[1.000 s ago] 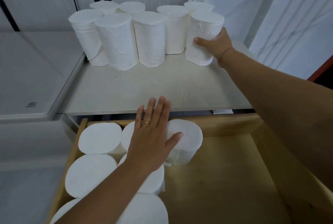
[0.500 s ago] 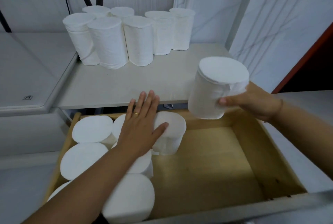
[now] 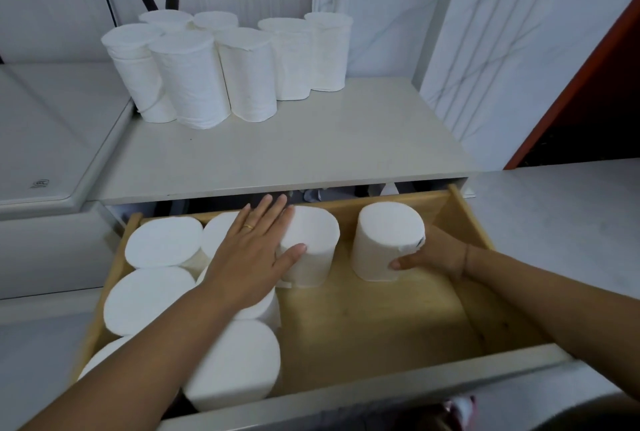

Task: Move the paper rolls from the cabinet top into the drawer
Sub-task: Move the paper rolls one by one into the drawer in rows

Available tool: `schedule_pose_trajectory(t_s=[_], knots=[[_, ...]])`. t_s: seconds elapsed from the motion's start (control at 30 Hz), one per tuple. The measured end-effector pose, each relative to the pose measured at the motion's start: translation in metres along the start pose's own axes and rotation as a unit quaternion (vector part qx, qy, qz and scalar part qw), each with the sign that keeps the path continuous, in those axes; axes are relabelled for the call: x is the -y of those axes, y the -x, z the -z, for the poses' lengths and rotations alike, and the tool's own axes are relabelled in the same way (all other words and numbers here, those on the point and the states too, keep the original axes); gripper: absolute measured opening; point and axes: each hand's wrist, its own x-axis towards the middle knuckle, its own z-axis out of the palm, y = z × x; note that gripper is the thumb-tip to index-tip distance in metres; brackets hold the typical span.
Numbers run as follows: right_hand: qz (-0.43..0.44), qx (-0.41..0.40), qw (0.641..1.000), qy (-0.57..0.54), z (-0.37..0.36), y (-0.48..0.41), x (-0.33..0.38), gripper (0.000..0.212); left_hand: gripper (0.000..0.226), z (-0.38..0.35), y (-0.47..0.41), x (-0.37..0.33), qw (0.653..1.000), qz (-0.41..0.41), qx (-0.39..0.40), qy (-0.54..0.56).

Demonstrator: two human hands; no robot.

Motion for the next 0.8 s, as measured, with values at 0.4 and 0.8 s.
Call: schedule_pose_trajectory(t_s=[0.4, 0.8], knots=[[-0.219, 0.163, 0.938, -0.216, 0.001, 0.019, 0.035, 0.071, 0.07, -0.003, -0.001, 0.002, 1.0, 0.004, 0.015, 0.006], [-0.203, 0.183, 0.897, -0.348, -0.094, 0.025, 0.075, 0.054, 0.068, -0.002, -0.001, 0.0, 1.0, 0.009, 0.008, 0.002]])
